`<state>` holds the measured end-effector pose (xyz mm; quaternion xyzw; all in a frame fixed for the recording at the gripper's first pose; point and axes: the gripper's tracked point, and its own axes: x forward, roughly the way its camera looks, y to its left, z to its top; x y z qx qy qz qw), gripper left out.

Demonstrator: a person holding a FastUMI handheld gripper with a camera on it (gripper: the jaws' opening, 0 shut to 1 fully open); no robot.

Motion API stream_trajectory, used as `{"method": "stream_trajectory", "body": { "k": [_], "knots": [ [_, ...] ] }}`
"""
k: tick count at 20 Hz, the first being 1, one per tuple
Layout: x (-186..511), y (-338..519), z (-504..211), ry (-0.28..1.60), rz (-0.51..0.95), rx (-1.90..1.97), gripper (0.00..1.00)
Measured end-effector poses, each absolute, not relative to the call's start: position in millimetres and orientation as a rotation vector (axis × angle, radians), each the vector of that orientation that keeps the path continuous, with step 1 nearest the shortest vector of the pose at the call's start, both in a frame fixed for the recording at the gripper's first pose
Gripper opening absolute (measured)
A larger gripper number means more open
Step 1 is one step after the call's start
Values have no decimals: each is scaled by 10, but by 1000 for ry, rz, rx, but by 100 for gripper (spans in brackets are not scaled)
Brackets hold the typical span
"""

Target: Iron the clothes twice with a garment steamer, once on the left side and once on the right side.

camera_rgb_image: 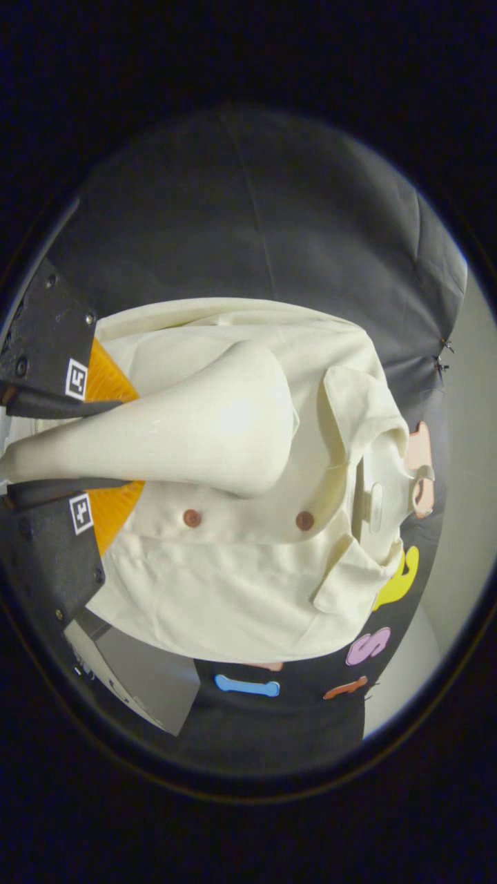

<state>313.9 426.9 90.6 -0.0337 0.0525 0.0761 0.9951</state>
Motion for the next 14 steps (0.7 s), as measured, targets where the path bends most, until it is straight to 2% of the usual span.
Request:
{"method": "stream_trajectory", "body": {
  "k": [5,14],
  "knots": [
    [3228,4237,650,139,120,-89,35],
    [3084,4118,-260,243,77,-132,35]
  ]
}}
